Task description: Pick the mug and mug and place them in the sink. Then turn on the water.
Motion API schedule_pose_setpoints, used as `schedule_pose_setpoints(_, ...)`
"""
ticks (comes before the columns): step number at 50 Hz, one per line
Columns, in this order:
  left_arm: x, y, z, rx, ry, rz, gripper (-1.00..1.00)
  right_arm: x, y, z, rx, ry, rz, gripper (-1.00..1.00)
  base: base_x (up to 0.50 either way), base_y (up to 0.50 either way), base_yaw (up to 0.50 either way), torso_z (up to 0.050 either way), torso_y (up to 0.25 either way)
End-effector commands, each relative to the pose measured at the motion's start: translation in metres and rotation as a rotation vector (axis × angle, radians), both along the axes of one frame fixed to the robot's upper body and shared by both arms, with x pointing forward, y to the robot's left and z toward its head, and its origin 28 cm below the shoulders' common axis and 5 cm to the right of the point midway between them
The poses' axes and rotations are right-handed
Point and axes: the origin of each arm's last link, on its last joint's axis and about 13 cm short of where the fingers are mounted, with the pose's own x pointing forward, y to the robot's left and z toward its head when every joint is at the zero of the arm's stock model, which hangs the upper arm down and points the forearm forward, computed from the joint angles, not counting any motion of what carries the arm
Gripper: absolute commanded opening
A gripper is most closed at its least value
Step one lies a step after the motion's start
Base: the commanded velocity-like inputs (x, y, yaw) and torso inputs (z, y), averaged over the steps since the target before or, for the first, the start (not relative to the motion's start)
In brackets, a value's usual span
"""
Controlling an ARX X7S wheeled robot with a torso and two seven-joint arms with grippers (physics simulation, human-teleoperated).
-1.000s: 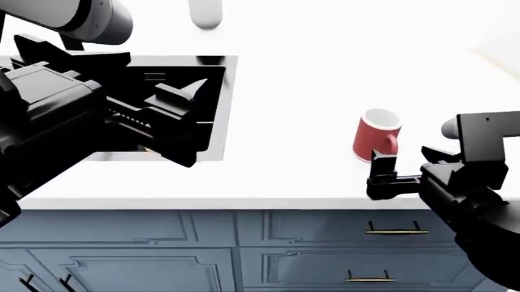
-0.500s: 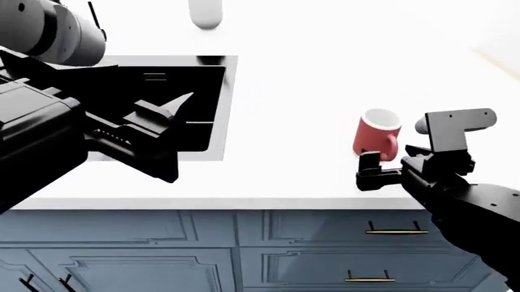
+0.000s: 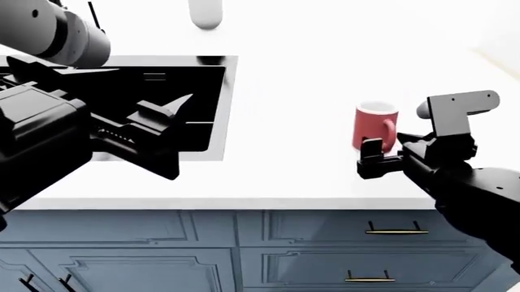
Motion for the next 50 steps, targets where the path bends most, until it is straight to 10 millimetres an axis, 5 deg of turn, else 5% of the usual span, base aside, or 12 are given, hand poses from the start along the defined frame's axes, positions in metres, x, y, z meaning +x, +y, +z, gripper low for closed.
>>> schedule_pose_setpoints(1,-0.003,0.000,0.000,-0.003,-0.001,0.002,1.00,-0.023,0.010,0.026,-0.001,-0.072,0.066,-1.00,0.00,0.00,0.00,0.000,0.000)
schedule_pose_setpoints(25,-0.006,0.008,0.003,-0.031,-0.019,0.023,1.00,-0.037,0.028,0.074,-0.062,-0.317,0.124,-1.00,-0.01,0.04,0.00,0.000,0.000)
schedule_pose_setpoints(50,-0.008,0.014,0.005,-0.036,-0.026,0.049,1.00,-0.030,0.039,0.077,-0.083,-0.324,0.157,-1.00,-0.14,0.47,0.00,0.000,0.000)
